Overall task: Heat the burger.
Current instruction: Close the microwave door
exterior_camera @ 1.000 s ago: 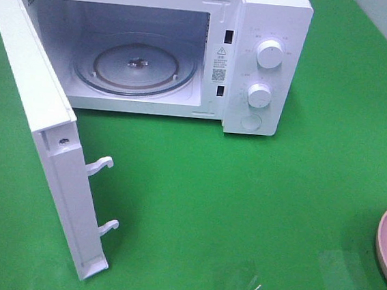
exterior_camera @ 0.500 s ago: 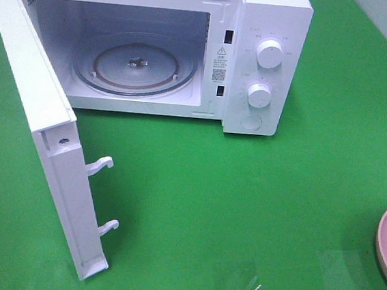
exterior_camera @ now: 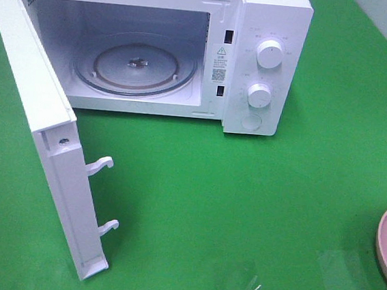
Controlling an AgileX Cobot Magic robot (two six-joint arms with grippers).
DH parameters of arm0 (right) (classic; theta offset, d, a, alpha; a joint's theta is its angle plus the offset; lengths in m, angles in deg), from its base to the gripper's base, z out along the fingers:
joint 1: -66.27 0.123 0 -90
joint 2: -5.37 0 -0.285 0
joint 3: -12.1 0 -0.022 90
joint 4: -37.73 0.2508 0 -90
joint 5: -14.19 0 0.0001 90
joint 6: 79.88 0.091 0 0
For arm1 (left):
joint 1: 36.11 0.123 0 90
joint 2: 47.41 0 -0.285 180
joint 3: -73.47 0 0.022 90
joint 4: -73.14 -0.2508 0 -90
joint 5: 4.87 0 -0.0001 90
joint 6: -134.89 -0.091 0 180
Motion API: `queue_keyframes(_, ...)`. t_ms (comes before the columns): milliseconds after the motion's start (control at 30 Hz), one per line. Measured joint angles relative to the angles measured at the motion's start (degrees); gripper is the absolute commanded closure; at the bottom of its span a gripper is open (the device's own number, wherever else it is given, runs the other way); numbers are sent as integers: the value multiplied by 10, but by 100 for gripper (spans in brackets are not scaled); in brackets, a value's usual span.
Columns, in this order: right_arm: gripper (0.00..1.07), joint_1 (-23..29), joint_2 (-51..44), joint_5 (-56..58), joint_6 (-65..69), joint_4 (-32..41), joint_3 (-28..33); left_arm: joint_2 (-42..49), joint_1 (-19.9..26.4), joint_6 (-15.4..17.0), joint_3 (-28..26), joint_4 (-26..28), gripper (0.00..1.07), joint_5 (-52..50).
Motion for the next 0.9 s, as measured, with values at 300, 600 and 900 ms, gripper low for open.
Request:
queue_keyframes(300, 31, 0, 0, 0, 0, 0, 1, 0, 0, 0, 0, 0, 8, 0)
queue_keyframes(600, 31, 0, 0, 0, 0, 0, 1, -28, 0, 15, -10, 1, 34, -53)
queue_keyframes(900, 31, 0, 0, 0, 0, 0, 1, -109, 0, 17, -10, -1, 104, -120)
